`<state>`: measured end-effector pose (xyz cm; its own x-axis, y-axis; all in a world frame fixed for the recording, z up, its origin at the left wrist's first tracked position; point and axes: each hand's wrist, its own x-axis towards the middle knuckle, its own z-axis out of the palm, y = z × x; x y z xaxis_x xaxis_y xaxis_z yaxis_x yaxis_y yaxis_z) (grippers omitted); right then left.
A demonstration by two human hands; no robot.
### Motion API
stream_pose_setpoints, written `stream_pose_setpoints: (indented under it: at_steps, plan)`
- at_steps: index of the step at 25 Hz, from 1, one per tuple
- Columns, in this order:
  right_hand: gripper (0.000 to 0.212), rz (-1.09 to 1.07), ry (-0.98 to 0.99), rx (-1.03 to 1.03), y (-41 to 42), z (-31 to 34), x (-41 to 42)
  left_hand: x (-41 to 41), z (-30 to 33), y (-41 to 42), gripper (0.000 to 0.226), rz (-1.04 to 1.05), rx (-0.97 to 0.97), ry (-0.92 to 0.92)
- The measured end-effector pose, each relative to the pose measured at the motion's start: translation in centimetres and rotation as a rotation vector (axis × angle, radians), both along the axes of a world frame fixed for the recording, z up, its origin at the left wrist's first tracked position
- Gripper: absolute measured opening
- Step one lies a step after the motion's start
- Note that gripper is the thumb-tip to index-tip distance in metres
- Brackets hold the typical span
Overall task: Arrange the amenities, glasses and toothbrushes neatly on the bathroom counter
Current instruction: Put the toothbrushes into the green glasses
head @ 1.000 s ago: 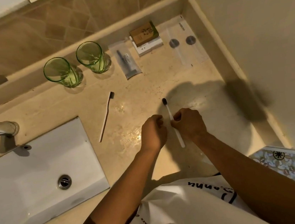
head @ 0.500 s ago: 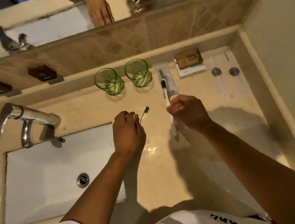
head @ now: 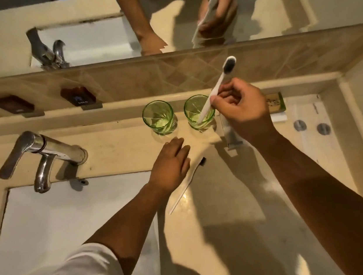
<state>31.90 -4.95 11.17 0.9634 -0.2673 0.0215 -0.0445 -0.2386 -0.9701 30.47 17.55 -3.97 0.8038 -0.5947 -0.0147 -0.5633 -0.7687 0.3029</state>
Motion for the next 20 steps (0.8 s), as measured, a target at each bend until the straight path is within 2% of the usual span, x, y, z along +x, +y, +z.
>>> stream_pose_setpoints:
  at_steps: [5, 13, 20]
  plan:
    - [0.009, -0.049, -0.056, -0.136, -0.1, -0.6, 1.7, 0.5, -2.3, 0.8, 0.036, -0.024, -0.107, -0.093]
    - [0.011, -0.074, 0.059, -0.199, 0.3, -3.3, 3.3, 0.2, -3.2, 0.9, 0.036, 0.004, -0.162, -0.124]
    - [0.011, -0.099, 0.073, -0.254, 0.7, -4.9, 3.9, 0.1, -4.0, 0.9, 0.036, 0.022, -0.193, -0.163]
